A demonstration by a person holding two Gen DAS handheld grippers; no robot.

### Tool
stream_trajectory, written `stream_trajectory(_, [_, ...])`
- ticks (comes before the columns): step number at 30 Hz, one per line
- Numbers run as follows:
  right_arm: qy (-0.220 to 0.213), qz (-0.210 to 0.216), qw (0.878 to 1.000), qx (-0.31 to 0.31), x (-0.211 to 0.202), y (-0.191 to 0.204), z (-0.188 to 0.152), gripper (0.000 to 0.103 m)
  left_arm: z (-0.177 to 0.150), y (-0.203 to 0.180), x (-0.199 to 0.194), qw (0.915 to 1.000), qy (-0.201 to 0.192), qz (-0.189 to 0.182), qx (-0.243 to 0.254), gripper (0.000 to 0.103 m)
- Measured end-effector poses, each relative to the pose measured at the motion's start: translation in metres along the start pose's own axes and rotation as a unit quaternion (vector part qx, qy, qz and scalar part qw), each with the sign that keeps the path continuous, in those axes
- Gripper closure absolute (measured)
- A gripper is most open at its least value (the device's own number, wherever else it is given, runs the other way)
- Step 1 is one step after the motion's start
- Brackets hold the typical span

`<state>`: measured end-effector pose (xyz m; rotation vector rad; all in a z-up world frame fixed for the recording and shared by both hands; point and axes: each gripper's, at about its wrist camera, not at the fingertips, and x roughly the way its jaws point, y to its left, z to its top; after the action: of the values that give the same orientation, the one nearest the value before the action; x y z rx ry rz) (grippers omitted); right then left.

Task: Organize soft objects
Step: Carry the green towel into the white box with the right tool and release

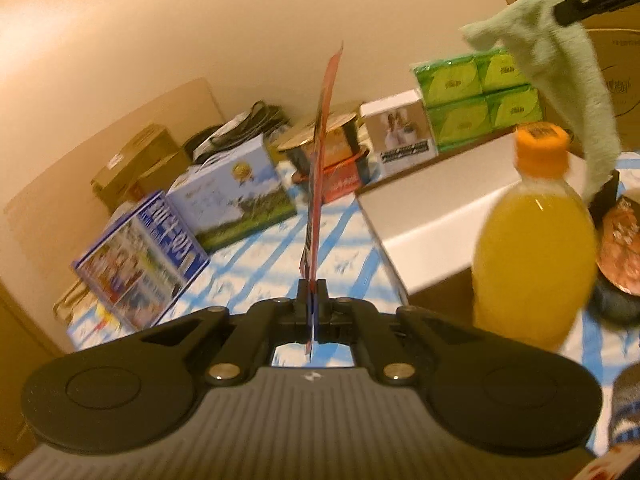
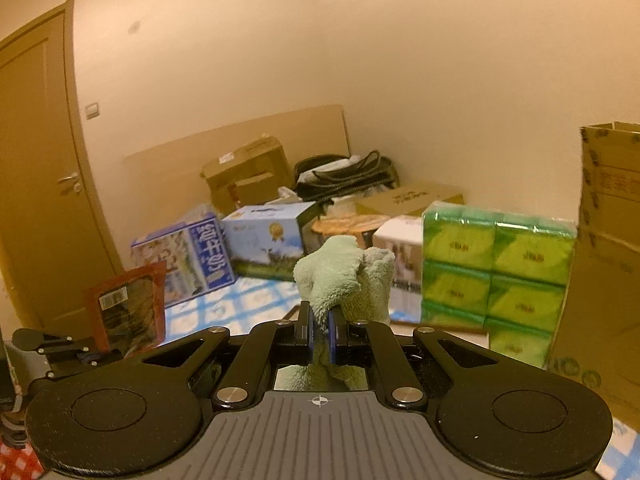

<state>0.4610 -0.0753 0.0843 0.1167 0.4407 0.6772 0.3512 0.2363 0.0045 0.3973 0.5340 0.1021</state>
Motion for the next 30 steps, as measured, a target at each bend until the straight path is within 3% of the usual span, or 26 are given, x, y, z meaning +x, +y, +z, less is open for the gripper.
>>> stream_trajectory(10, [0.005,-0.012,1.0,-0.013,0.078,-0.024,0.007,0.096,0.031,-0.012,0.079,0.996,-0.034,-0.067,0.048,0.101])
stream_trajectory(20, [0.112,-0.013,0.992,-0.047,0.146,-0.042,-0.029,0.095,0.041,-0.028,0.142,0.9781,-0.052,-0.182,0.086,0.101])
stream_trajectory(21, [0.13,-0.015,0.99,-0.049,0.153,-0.044,-0.032,0.093,0.042,-0.029,0.149,0.976,-0.05,-0.193,0.088,0.101])
stream_trajectory(22, [0.138,-0.018,0.989,-0.05,0.157,-0.046,-0.034,0.083,0.042,-0.03,0.154,0.9743,-0.05,-0.201,0.089,0.1])
stream_trajectory(23, [0.143,-0.022,0.988,-0.05,0.159,-0.047,-0.038,0.065,0.043,-0.031,0.16,0.9712,-0.049,-0.215,0.089,0.1])
stream_trajectory(25, [0.144,-0.022,0.989,-0.039,0.16,-0.053,-0.044,0.046,0.044,-0.034,0.172,0.9687,-0.039,-0.228,0.091,0.098])
stream_trajectory(30, [0.157,-0.027,0.987,-0.017,0.157,-0.064,-0.05,0.044,0.045,-0.041,0.191,0.965,-0.006,-0.237,0.111,0.094])
